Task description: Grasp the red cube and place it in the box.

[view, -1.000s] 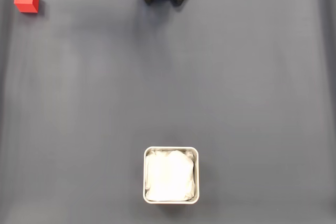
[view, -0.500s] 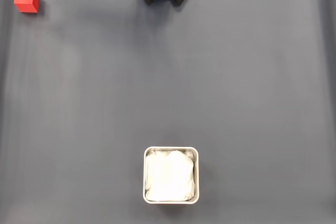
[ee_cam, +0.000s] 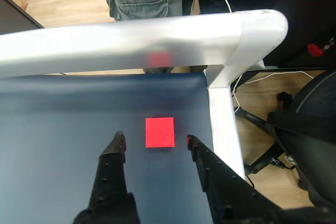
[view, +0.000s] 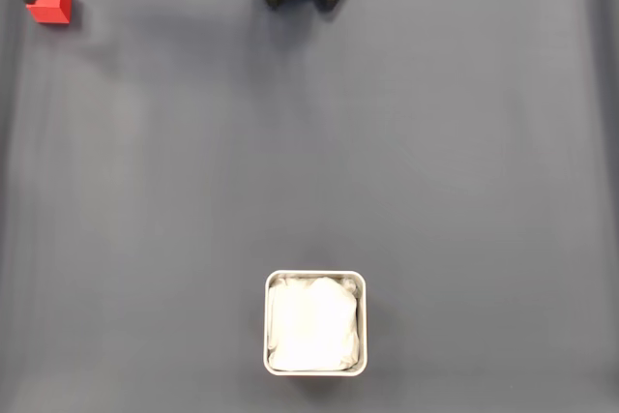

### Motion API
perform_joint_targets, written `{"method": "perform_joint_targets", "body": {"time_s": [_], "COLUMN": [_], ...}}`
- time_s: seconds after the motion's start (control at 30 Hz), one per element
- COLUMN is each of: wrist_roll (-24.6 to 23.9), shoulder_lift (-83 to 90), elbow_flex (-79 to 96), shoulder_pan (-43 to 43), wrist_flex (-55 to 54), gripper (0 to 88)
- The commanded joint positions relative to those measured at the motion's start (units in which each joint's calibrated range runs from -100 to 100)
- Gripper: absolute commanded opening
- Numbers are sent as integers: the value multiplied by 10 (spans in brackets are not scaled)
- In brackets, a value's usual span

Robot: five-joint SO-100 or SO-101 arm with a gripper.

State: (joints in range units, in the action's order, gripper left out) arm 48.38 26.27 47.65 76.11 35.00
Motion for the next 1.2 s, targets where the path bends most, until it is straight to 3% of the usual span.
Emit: {"method": "perform_joint_targets", "body": {"time_s": [0.0, 1.17], "wrist_roll": [6, 10], "shoulder_lift": [2, -25], "elbow_flex": [3, 110], "shoulder_pan": [7, -10], "wrist_flex": [-27, -138], "gripper": [282, 301]}}
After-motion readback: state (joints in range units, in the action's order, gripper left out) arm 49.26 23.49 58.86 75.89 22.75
